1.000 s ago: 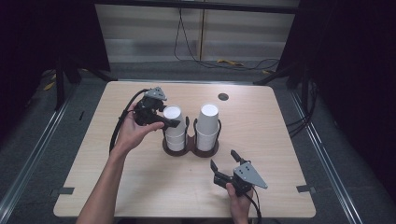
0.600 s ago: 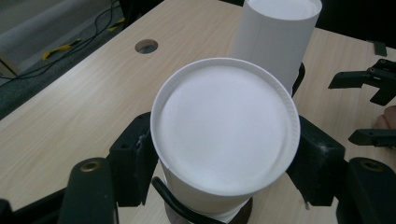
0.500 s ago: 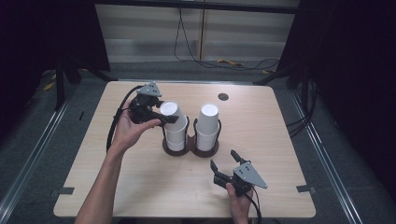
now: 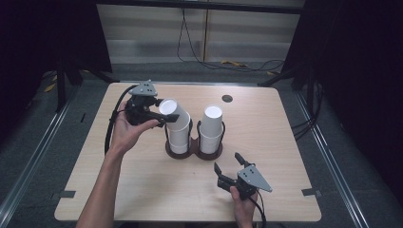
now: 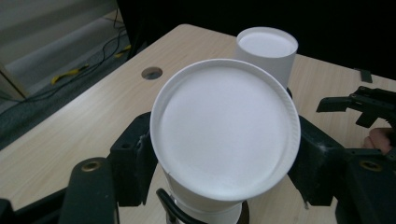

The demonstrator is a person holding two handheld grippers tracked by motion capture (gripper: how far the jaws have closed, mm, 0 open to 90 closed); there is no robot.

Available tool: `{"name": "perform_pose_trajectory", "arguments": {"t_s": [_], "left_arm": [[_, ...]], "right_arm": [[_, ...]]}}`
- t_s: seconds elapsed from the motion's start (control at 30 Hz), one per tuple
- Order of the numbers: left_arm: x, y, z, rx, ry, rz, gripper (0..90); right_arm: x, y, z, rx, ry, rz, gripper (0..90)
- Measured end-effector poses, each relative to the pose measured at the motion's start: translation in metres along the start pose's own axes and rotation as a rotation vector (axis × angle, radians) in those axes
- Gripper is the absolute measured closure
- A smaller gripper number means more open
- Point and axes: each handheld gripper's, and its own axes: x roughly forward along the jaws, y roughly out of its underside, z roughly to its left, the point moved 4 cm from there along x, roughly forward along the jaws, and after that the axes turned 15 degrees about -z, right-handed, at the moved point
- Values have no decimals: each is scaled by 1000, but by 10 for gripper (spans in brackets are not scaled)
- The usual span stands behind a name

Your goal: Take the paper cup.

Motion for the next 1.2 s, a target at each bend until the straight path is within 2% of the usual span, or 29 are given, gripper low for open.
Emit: {"name": "perform_pose_trajectory", "arguments": {"t_s": [0.07,0.23,0.5,0.83,0.93,1.03,1.2], "left_arm": [[-1,-1,-2,4,-6,-3,331],[-5,-3,-4,-1,-10,-47,331],[-8,-1,-9,-1,4,-92,328],[-15,1,-15,-37,18,-159,328],[-19,1,-18,-35,19,-184,327],[-22,3,-23,-39,49,-191,327],[-23,8,-30,-42,64,-201,326]], "right_arm": [[0,0,0,-1,0,0,174],[0,0,0,-1,0,-1,174],[0,0,0,-3,0,-2,174],[0,0,0,-3,-1,-2,174],[0,0,0,-2,0,-2,174],[0,0,0,0,0,-1,174],[0,0,0,2,-1,2,174]]}}
